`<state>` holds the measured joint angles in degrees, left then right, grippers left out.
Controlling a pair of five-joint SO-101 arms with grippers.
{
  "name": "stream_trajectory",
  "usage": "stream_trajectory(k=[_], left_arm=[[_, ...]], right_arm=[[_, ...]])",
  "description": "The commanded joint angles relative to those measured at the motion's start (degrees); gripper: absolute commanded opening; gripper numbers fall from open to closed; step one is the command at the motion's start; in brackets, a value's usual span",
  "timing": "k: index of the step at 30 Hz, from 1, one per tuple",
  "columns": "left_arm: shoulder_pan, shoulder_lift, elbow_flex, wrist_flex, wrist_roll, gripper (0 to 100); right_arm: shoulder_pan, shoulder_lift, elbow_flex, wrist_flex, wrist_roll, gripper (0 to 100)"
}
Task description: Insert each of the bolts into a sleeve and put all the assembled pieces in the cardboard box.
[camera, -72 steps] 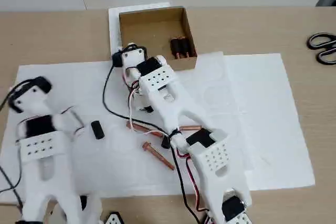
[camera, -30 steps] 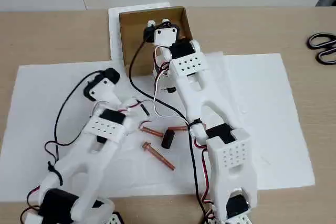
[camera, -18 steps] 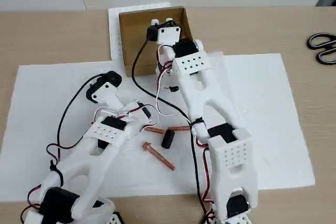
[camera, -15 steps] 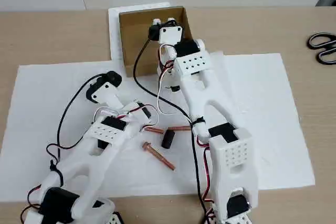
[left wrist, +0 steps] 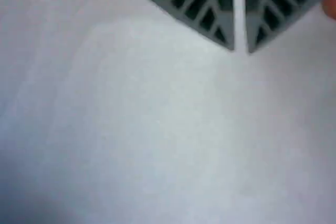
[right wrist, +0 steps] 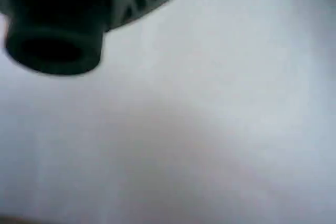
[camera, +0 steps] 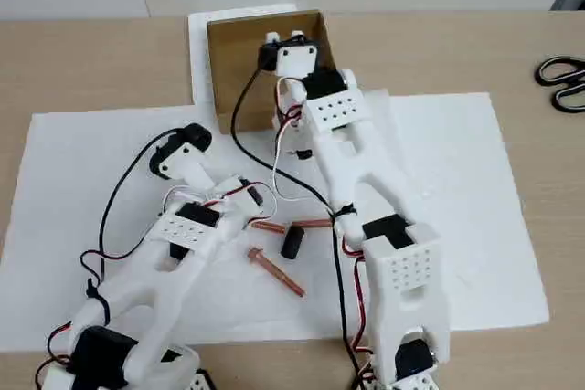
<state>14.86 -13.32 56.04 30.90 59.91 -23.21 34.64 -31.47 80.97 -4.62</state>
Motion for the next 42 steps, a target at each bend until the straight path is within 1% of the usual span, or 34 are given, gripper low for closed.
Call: stream_trajectory(k=[1,5,7,10,12,14,17,20,22,27,29,30,36,40,42], left_arm=[[0.1,-0.1,0.3,-0.3,0.3,1],[0.7,-0.3,-0.3,-0.3,0.9,1],[2.5,-0.3,-2.2,2.4,5.5,1],[3.9,-0.3,-9.1,12.7,15.0,1],[4.1,-0.2,-15.3,21.0,18.7,1],[3.8,-0.3,-21.6,27.7,19.5,1],[2.1,-0.1,-27.7,32.4,19.2,1],[2.5,-0.2,-28.0,36.4,20.1,1],[3.5,0.3,-27.1,39.8,23.3,1],[2.4,-0.1,-21.2,40.6,39.4,1],[2.7,0.2,-19.5,40.3,43.6,1],[2.6,0.3,-18.4,39.5,44.2,1],[3.1,-0.1,-16.6,31.7,40.3,1],[3.5,-0.2,-18.4,32.4,39.6,2],[4.0,-0.2,-19.4,32.7,39.6,6]], right_arm=[[-0.4,-5.0,-1.5,-0.3,0.5,0.4],[-0.1,-4.7,-1.5,-0.3,0.4,0.4],[0.0,-4.9,-1.5,-0.2,0.4,0.4],[0.0,-5.1,-1.5,-0.2,0.5,0.4],[0.1,-5.1,-1.5,0.0,0.5,0.4],[0.5,-5.1,-1.5,0.0,0.5,0.4],[0.7,-5.1,-1.5,-0.2,0.5,0.4],[0.7,-5.0,-1.5,-0.2,1.1,0.4],[1.1,-5.0,-1.5,-0.2,2.7,0.4],[2.9,-5.1,-1.6,-0.7,3.2,0.4],[3.2,-5.1,-1.6,-0.6,3.3,0.4],[3.5,-5.1,-1.6,-0.5,3.3,0.4],[3.7,-5.1,-1.6,-0.1,3.3,0.4],[3.7,-5.1,-1.6,-0.1,3.3,0.4],[3.7,-5.0,-1.6,-0.1,3.3,0.4]])
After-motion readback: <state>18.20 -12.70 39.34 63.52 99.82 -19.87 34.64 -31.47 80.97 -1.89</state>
